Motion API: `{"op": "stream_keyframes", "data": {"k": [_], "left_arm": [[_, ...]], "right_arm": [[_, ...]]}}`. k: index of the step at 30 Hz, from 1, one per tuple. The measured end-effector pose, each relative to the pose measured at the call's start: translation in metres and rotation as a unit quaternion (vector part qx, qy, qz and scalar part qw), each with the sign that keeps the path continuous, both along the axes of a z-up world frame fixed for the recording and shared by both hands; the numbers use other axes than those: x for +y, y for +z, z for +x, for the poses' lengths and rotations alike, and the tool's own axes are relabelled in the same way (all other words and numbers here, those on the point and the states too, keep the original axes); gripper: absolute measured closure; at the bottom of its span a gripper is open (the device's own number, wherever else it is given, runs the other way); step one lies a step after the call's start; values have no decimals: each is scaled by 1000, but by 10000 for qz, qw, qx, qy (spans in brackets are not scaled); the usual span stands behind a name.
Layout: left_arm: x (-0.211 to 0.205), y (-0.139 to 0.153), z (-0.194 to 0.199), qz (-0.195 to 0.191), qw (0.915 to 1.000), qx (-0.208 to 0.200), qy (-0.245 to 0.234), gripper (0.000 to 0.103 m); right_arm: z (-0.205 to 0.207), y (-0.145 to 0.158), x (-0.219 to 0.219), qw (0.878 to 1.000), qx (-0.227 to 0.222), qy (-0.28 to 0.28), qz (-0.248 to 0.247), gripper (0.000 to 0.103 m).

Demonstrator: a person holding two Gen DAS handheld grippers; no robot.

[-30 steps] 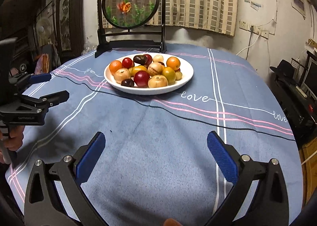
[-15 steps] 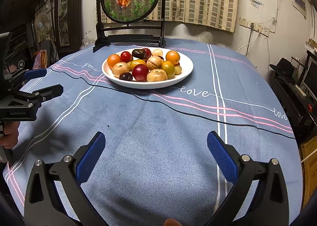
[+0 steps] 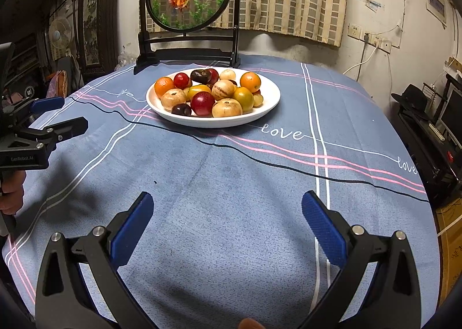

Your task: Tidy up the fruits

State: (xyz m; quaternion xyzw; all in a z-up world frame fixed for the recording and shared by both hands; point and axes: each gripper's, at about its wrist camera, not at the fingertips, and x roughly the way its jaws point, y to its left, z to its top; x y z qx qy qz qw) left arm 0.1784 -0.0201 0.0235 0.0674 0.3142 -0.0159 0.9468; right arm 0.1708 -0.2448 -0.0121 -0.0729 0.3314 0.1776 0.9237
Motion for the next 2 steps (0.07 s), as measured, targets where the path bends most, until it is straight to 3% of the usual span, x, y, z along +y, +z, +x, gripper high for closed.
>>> {"op": "stream_keyframes", "data": {"k": [2], "left_arm": [[0, 0, 1, 17, 10000, -8, 11, 2]], "right_arm": [[0, 0, 0, 10000, -3, 0, -1, 1]]}}
